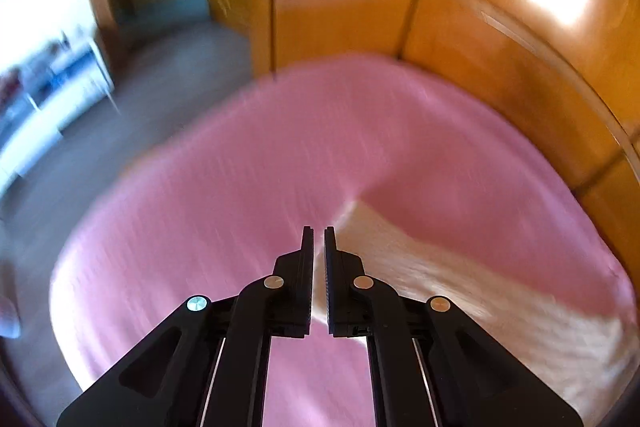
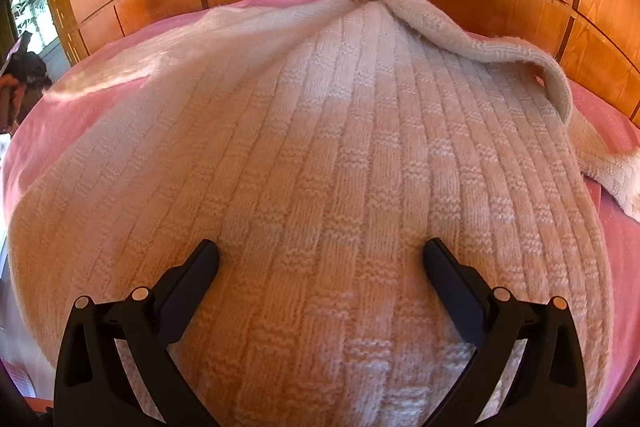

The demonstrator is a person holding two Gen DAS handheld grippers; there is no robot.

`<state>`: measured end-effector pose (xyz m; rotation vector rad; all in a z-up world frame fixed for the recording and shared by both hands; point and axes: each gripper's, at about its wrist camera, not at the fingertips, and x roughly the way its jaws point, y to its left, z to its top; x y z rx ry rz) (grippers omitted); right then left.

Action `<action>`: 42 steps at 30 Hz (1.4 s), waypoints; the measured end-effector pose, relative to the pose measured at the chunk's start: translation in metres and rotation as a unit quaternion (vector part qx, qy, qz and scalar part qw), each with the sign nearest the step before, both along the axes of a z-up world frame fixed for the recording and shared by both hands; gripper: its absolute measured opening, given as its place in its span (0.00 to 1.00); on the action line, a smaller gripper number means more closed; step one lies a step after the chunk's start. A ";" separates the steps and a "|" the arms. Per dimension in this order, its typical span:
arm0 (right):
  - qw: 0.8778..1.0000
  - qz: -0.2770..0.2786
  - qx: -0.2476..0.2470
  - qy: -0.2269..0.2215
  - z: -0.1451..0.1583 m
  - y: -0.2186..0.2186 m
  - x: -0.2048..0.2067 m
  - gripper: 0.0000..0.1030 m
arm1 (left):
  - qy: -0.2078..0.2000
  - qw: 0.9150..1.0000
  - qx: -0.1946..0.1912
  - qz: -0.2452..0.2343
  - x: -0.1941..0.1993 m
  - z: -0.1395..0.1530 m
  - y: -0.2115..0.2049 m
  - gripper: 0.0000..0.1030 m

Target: Fold small clothes

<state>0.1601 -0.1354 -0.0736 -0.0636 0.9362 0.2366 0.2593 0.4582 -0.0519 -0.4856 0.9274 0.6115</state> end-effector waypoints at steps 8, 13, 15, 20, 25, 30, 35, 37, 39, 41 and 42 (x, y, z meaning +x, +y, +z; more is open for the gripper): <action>0.998 -0.044 0.041 -0.011 0.048 -0.065 -0.014 0.96 | -0.082 0.961 -0.115 -0.238 -0.089 -0.002 -0.139 0.20; 0.991 -0.126 0.044 0.005 0.050 -0.150 -0.036 0.88 | -0.110 0.905 -0.214 -0.350 -0.169 -0.020 -0.236 0.43; 0.988 -0.141 0.053 0.025 0.040 -0.172 -0.044 0.84 | -0.110 0.892 -0.229 -0.374 -0.193 -0.029 -0.263 0.43; 0.988 -0.110 0.093 0.058 0.022 -0.176 -0.060 0.56 | -0.089 0.880 -0.243 -0.398 -0.222 -0.053 -0.305 0.43; 0.990 -0.077 0.102 0.057 0.037 -0.160 -0.067 0.08 | -0.075 0.888 -0.201 -0.407 -0.201 -0.054 -0.330 0.05; 0.988 -0.036 0.145 -0.025 0.115 -0.163 -0.107 0.07 | -0.123 0.868 -0.216 -0.430 -0.211 0.010 -0.306 0.04; 0.992 -0.020 0.121 -0.003 0.110 -0.159 -0.149 0.07 | -0.084 0.868 -0.201 -0.447 -0.226 0.018 -0.297 0.04; 0.992 -0.042 0.113 0.034 0.081 -0.165 -0.154 0.07 | -0.025 0.882 -0.166 -0.440 -0.225 -0.006 -0.301 0.06; 0.991 -0.055 0.107 0.065 0.053 -0.168 -0.157 0.07 | 0.020 0.900 -0.136 -0.414 -0.223 -0.028 -0.297 0.11; 0.990 -0.058 0.102 0.079 0.039 -0.167 -0.155 0.08 | 0.030 0.917 -0.124 -0.378 -0.219 -0.038 -0.286 0.11; 0.990 -0.057 0.104 0.080 0.037 -0.168 -0.155 0.11 | 0.016 0.921 -0.126 -0.369 -0.219 -0.035 -0.283 0.11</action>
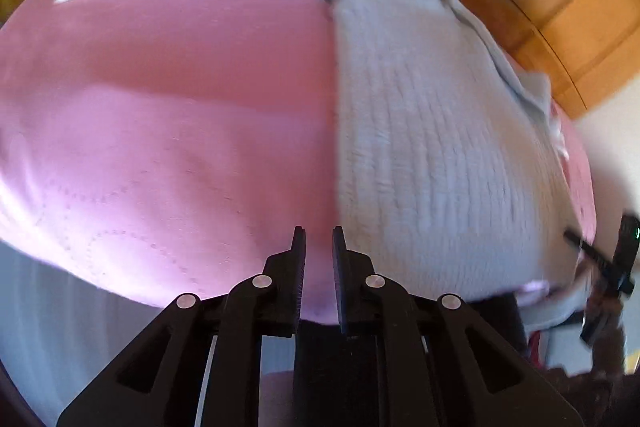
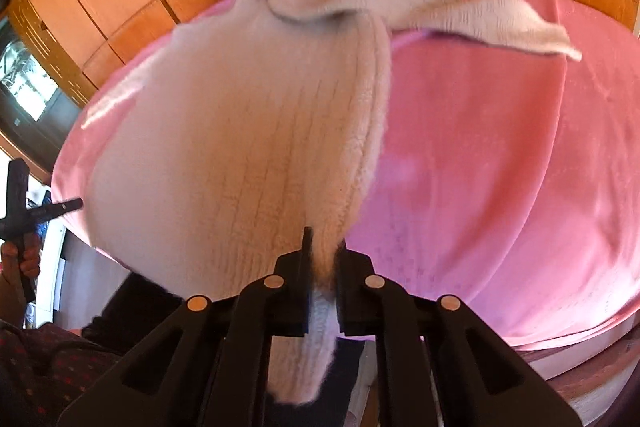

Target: Fold small clothes

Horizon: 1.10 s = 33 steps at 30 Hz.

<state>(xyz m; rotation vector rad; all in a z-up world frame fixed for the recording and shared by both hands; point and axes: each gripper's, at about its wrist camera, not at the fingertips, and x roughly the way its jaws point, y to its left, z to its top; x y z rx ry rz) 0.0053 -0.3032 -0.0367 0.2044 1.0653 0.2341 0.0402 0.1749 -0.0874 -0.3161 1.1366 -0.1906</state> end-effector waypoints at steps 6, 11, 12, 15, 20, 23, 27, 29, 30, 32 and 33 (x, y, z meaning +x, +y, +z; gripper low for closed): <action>0.992 -0.084 -0.064 -0.075 0.027 -0.045 0.021 0.53 | -0.071 0.997 -0.012 -0.010 0.013 0.026 -0.033 0.11; 0.958 -0.124 -0.231 -0.115 0.020 -0.084 0.059 0.53 | -0.073 0.996 -0.040 -0.039 0.036 0.021 -0.082 0.24; 0.955 -0.122 -0.245 -0.113 0.017 -0.088 0.068 0.53 | -0.071 0.995 -0.048 -0.047 0.040 0.021 -0.090 0.24; 0.939 -0.103 -0.308 -0.115 0.001 -0.100 0.099 0.53 | -0.072 0.993 -0.052 -0.071 0.053 0.021 -0.120 0.24; 0.916 -0.066 -0.385 -0.087 -0.025 -0.127 0.143 0.53 | -0.067 0.990 -0.060 -0.113 0.084 0.020 -0.170 0.24; 0.918 -0.069 -0.382 -0.074 -0.037 -0.152 0.163 0.54 | -0.057 0.986 -0.077 -0.139 0.106 0.017 -0.201 0.28; 0.928 -0.061 -0.359 -0.072 -0.046 -0.172 0.182 0.53 | -0.039 0.981 -0.116 -0.152 0.147 0.010 -0.241 0.42; 0.935 -0.048 -0.347 -0.060 -0.047 -0.173 0.187 0.28 | -0.024 0.978 -0.141 -0.149 0.168 0.004 -0.257 0.42; 0.931 -0.040 -0.360 -0.051 -0.047 -0.169 0.188 0.05 | -0.012 0.977 -0.159 -0.144 0.183 -0.002 -0.267 0.42; 0.934 -0.021 -0.353 -0.052 -0.038 -0.163 0.179 0.05 | 0.009 0.973 -0.188 -0.133 0.205 -0.011 -0.279 0.42; 0.936 -0.017 -0.346 -0.054 -0.033 -0.162 0.173 0.05 | 0.019 0.972 -0.200 -0.124 0.218 -0.017 -0.285 0.42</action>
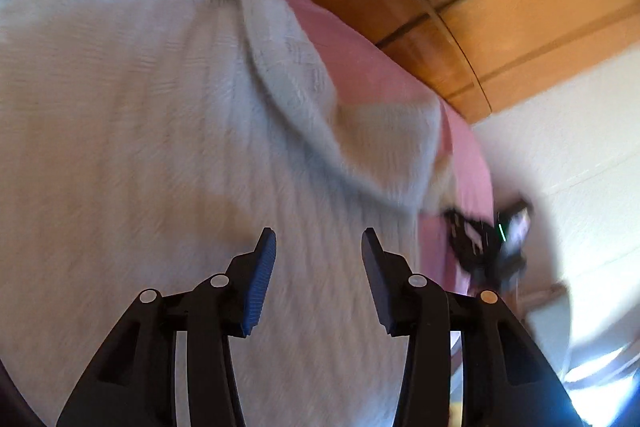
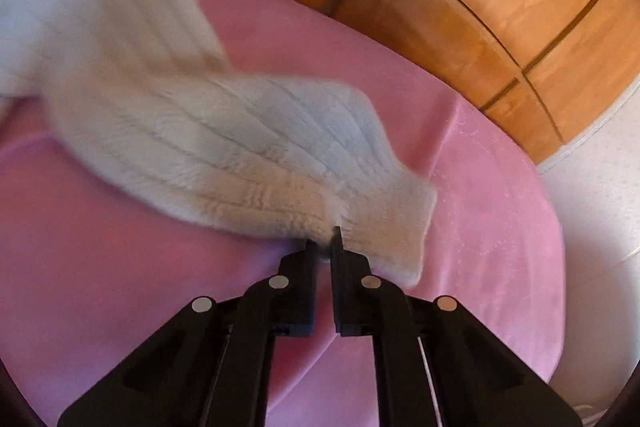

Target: Fold small clothes

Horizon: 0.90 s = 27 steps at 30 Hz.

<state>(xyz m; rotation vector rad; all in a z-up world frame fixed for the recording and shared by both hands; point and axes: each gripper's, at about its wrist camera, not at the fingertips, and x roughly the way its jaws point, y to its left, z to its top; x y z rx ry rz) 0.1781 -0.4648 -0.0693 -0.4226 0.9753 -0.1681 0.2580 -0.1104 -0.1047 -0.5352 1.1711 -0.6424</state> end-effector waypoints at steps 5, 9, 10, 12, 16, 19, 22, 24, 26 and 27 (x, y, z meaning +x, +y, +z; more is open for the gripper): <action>0.999 0.022 0.035 -0.025 0.056 0.002 -0.055 0.04 | 0.031 0.999 -0.032 0.021 0.042 -0.018 -0.020 0.47; 0.996 0.046 0.069 -0.028 0.106 0.010 -0.110 0.04 | 0.031 0.998 -0.052 0.034 0.064 -0.013 -0.028 0.45; 0.995 0.046 0.080 -0.028 0.114 0.009 -0.118 0.04 | 0.024 0.998 -0.056 0.032 0.069 -0.009 -0.030 0.39; 0.992 0.041 0.113 -0.024 0.129 0.000 -0.128 0.04 | 0.000 0.998 -0.055 0.025 0.075 0.004 -0.037 0.24; 0.984 0.020 0.177 -0.024 0.152 -0.010 -0.144 0.04 | -0.063 0.998 -0.019 -0.014 0.093 0.038 -0.068 0.06; 0.974 -0.020 0.223 -0.044 0.162 -0.044 -0.128 0.03 | -0.090 0.996 0.015 -0.020 0.110 0.052 -0.089 0.05; 0.957 -0.077 0.277 -0.047 0.157 -0.085 -0.101 0.03 | -0.093 0.994 0.045 -0.024 0.134 0.062 -0.115 0.07; 0.951 -0.126 0.280 -0.043 0.143 -0.116 -0.074 0.03 | -0.072 0.996 0.056 -0.024 0.147 0.061 -0.123 0.32; 0.942 -0.176 0.286 -0.032 0.124 -0.140 -0.051 0.03 | -0.068 0.995 0.073 -0.001 0.152 0.063 -0.122 0.43; 0.939 -0.194 0.281 -0.027 0.111 -0.151 -0.038 0.04 | -0.073 0.995 0.072 0.012 0.150 0.064 -0.117 0.43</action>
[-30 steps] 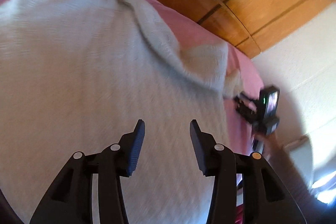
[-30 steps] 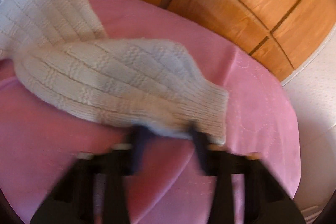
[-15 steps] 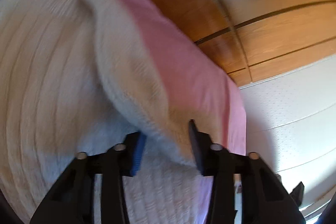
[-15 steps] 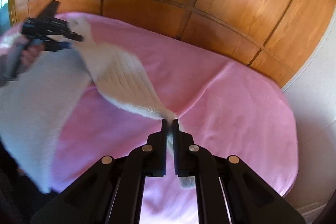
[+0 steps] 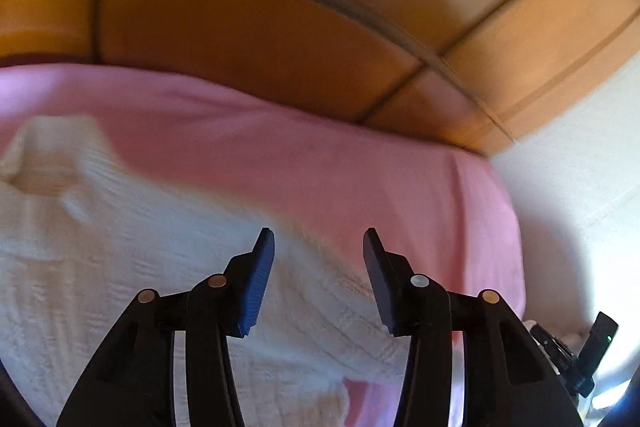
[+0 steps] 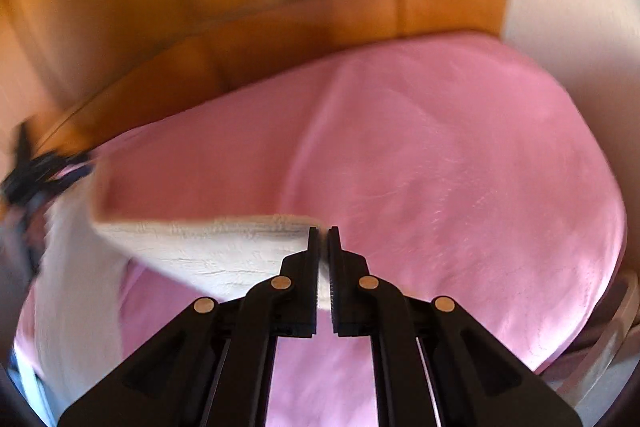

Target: Fold small clothes

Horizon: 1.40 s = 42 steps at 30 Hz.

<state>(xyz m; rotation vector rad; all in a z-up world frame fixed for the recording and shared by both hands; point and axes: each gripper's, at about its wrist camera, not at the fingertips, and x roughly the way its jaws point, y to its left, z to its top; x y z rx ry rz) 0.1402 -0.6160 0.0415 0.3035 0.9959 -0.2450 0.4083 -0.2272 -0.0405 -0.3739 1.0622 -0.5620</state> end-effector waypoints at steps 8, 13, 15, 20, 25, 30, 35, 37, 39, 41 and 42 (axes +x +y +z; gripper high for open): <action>0.982 -0.162 0.063 -0.069 -0.048 -0.031 -0.003 0.69 | -0.026 0.997 0.066 0.027 -0.051 -0.023 0.071 0.43; 0.958 -0.191 0.194 -0.088 -0.089 -0.008 -0.048 0.70 | -0.005 0.997 0.062 0.045 -0.107 -0.048 0.137 0.43; 0.949 -0.196 0.233 -0.085 -0.108 0.002 -0.051 0.70 | -0.003 0.996 0.072 0.046 -0.128 -0.054 0.151 0.43; 0.955 -0.192 0.212 -0.078 -0.114 -0.003 -0.019 0.07 | -0.014 0.997 0.082 0.006 -0.174 -0.052 0.166 0.43; 0.969 -0.187 0.076 -0.143 -0.040 -0.011 -0.016 0.05 | -0.001 0.997 0.079 -0.015 -0.204 -0.053 0.184 0.43; 0.974 -0.199 0.084 -0.067 -0.067 -0.032 0.000 0.15 | 0.006 0.997 0.071 0.002 -0.228 -0.052 0.205 0.43; 0.976 -0.173 0.102 -0.086 -0.068 0.002 -0.024 0.53 | -0.005 0.996 0.070 0.050 -0.254 -0.033 0.250 0.43; 0.981 -0.129 0.116 -0.092 -0.062 0.028 -0.039 0.54 | -0.009 0.994 0.073 0.084 -0.264 -0.026 0.278 0.44; 0.984 -0.073 0.136 -0.093 -0.059 0.063 -0.043 0.56 | -0.019 0.988 0.095 0.122 -0.272 -0.020 0.305 0.44; 0.982 -0.011 0.167 -0.086 -0.058 0.101 -0.050 0.58 | -0.025 0.981 0.115 0.154 -0.282 -0.016 0.333 0.54; 0.977 0.036 0.193 -0.079 -0.060 0.130 -0.056 0.58 | -0.024 0.979 0.118 0.167 -0.285 -0.017 0.342 0.55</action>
